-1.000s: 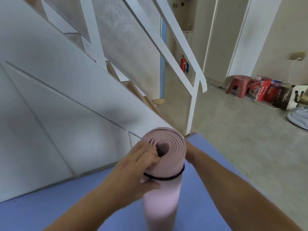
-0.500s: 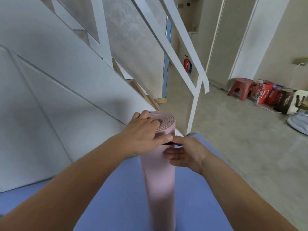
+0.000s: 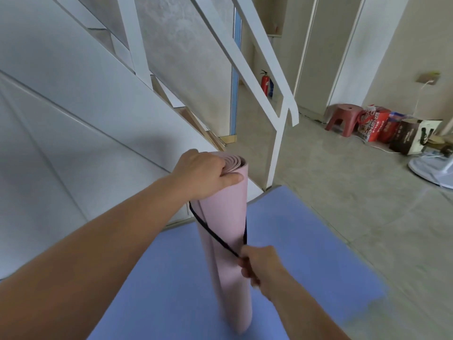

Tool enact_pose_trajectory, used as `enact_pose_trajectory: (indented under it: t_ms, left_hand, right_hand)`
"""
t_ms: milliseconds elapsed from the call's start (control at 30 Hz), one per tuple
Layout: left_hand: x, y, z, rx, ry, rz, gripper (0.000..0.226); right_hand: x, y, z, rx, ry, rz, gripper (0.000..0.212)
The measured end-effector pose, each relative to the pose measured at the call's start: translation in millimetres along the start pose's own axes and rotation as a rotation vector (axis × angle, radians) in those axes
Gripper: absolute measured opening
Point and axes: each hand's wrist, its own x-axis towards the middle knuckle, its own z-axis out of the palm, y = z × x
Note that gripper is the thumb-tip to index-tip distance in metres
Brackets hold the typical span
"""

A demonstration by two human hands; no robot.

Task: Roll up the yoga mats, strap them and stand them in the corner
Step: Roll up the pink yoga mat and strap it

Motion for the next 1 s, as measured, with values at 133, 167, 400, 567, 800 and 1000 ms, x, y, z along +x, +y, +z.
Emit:
enact_pose_trajectory:
  t_ms: [133, 167, 400, 567, 800, 1000]
  left_hand:
    - [6.7, 9.0, 3.5, -0.076, -0.049, -0.015, 0.050]
    - [7.6, 10.1, 5.5, -0.088, -0.060, -0.013, 0.050]
    - [7.5, -20.8, -7.5, -0.383, -0.398, 0.087, 0.020]
    - [1.2, -29.1, -25.8, -0.232, -0.384, 0.026, 0.057]
    - [-13.0, -22.3, -46.5, -0.716, -0.229, -0.364, 0.069]
    - [-16.5, -17.3, 4.2, -0.058, -0.268, -0.289, 0.088]
  right_hand:
    - [23.0, 47.2, -6.3, 0.072, -0.001, 0.173, 0.007]
    - [25.5, 43.3, -8.5, 0.070, -0.006, 0.176, 0.007]
    - [20.1, -44.7, -33.8, -0.071, -0.055, -0.109, 0.021]
    - [17.6, -60.4, -15.0, -0.165, -0.072, -0.173, 0.022]
    - [12.0, -57.6, 13.7, -0.174, -0.154, -0.189, 0.011]
    - [14.0, -61.7, 33.0, -0.165, -0.164, -0.183, 0.014]
